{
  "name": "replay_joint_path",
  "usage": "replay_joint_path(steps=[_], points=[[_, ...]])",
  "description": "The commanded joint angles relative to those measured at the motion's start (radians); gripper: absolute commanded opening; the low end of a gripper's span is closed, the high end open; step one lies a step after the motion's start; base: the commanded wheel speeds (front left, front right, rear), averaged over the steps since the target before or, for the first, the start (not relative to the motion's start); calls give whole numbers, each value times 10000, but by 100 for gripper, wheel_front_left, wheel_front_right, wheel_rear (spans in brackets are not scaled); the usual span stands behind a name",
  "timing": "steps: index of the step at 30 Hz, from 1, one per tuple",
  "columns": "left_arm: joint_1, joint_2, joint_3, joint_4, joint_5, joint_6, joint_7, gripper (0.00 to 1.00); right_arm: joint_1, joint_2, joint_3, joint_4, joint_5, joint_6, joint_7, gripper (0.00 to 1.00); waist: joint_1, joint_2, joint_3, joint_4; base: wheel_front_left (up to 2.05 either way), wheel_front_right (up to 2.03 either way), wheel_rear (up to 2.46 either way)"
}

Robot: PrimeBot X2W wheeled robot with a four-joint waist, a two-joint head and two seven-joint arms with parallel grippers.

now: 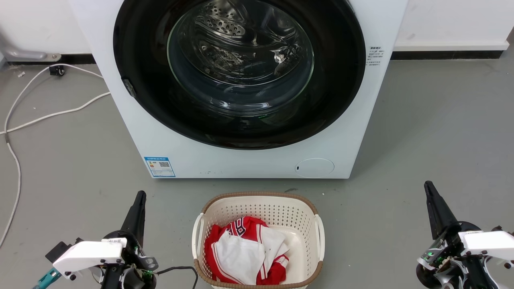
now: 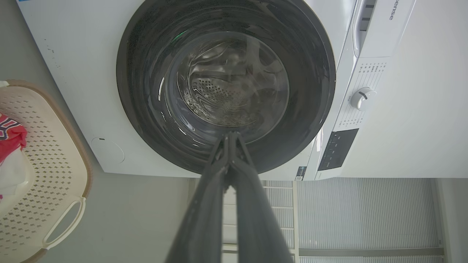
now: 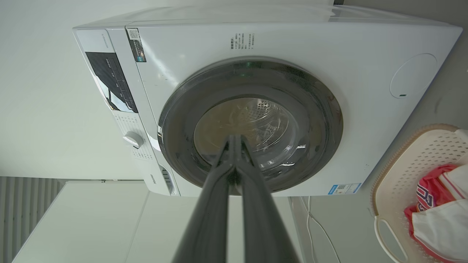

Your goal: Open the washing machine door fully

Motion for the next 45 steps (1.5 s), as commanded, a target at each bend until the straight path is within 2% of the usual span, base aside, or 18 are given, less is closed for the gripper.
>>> replay_joint_path(steps=[1,9,10,23,28,36,45], points=[[-73,-6,20,8,58,-28,31,0,-148,28,-25,17,-72,0,52,0,1,0,0,0,0,0,0],[-75,-12,37,9,51,-28,44,0,-150,41,-40,17,-78,0,60,0,1,0,0,0,0,0,0],[12,-19,4,29,34,2,1,100,18,14,-15,23,-42,2,36,100,1,0,0,0,0,0,0],[46,-61,-545,-238,219,0,-549,100,275,46,204,-275,-327,0,-512,100,1,0,-7,-37,0,0,0],[41,-64,-558,-476,520,-2,-777,100,333,52,206,-430,-858,0,-740,100,1,0,-12,-53,0,0,0],[16,-67,-421,-1013,1588,-4,-1112,100,371,60,208,-900,-2837,0,-1073,100,1,0,-21,-82,0,0,0],[36,-69,-397,-1552,3812,-7,-1456,100,488,67,279,-1559,-5974,1,-1415,100,1,0,-41,-80,0,0,0]])
